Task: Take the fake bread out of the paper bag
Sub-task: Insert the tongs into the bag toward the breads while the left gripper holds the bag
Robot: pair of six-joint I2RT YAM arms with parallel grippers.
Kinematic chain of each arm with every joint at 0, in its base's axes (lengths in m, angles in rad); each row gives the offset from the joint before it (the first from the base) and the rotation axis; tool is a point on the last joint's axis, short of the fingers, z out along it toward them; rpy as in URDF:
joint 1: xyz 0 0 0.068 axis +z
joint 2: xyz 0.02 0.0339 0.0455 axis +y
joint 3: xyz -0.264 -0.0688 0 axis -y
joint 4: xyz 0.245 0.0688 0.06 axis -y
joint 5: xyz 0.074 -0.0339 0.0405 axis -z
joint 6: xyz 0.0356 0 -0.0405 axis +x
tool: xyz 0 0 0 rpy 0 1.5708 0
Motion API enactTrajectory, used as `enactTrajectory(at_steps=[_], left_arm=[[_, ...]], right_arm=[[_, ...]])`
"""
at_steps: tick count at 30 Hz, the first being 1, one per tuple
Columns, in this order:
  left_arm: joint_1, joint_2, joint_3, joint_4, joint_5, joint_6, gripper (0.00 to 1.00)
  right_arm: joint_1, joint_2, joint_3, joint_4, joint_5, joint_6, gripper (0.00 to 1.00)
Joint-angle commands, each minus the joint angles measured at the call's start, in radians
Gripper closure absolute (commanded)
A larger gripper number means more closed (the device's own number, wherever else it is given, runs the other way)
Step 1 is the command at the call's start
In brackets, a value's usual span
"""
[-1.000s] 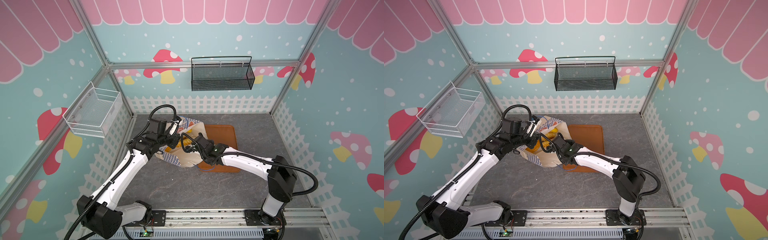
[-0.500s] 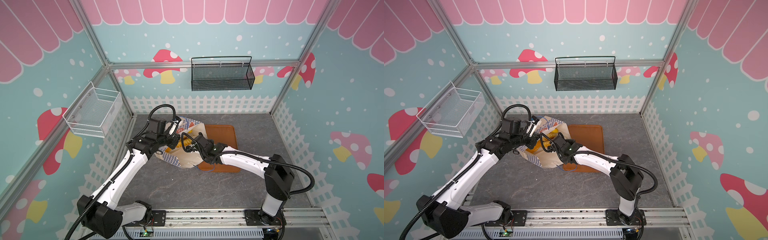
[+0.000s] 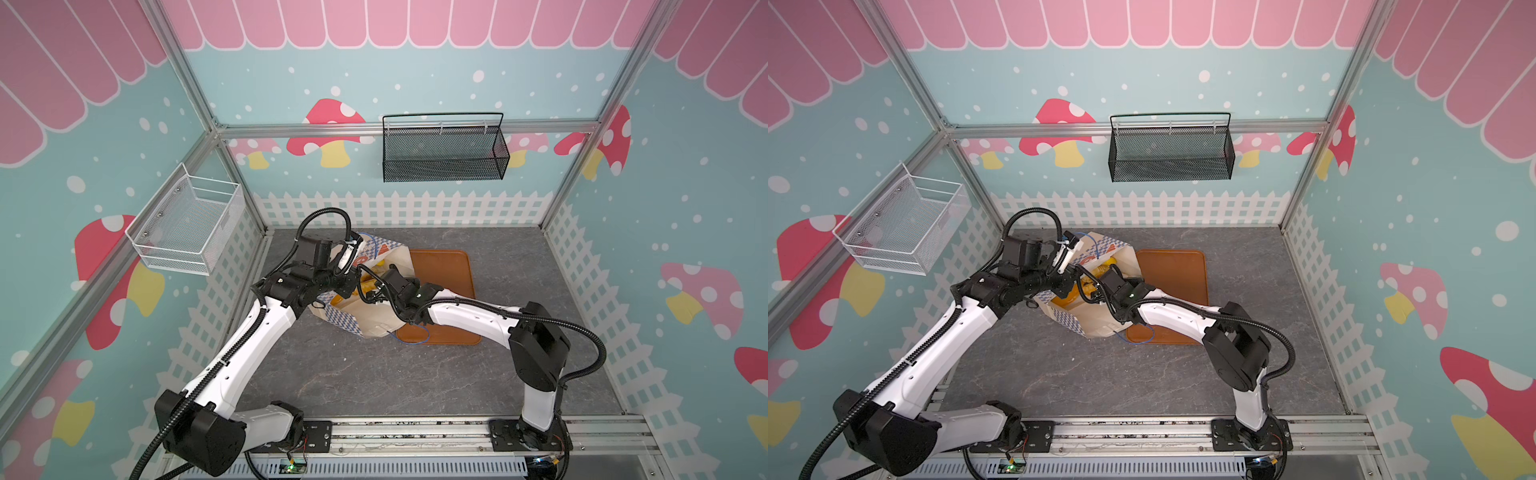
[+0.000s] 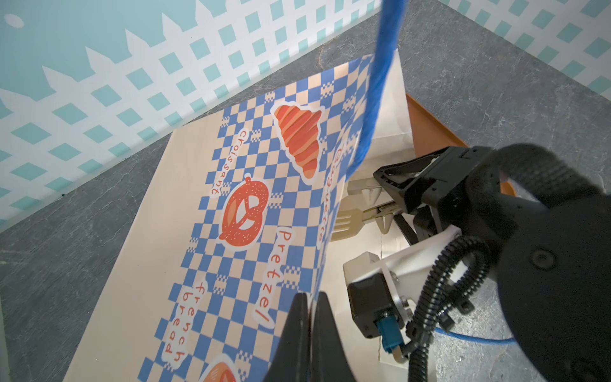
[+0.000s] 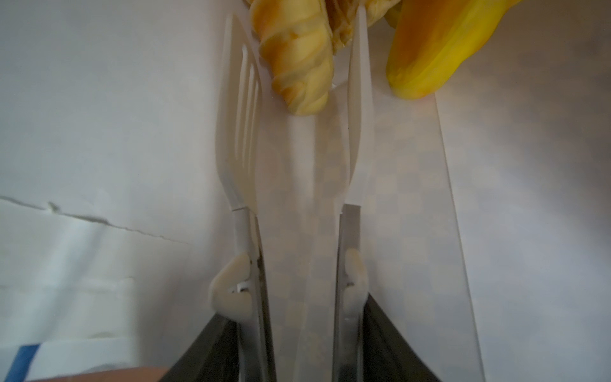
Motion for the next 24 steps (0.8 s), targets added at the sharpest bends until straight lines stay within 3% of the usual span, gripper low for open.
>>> enactTrajectory(at_steps=[1,7,18,24], left_arm=[[0.002,0.009,0.035,0.001,0.039,-0.009,1.00],[0.002,-0.003,0.024,0.004,0.039,-0.012,1.00],[0.019,-0.003,0.011,0.026,0.036,-0.018,1.00],[0.022,-0.004,0.004,0.034,0.006,-0.023,1.00]], right_arm=[[0.002,0.046,0.037,0.000,0.021,-0.024,0.46],[0.006,0.090,0.058,0.000,0.034,-0.017,0.49],[0.014,0.017,0.019,0.005,0.034,-0.034,0.80],[0.026,-0.052,-0.013,0.006,0.038,-0.035,0.83]])
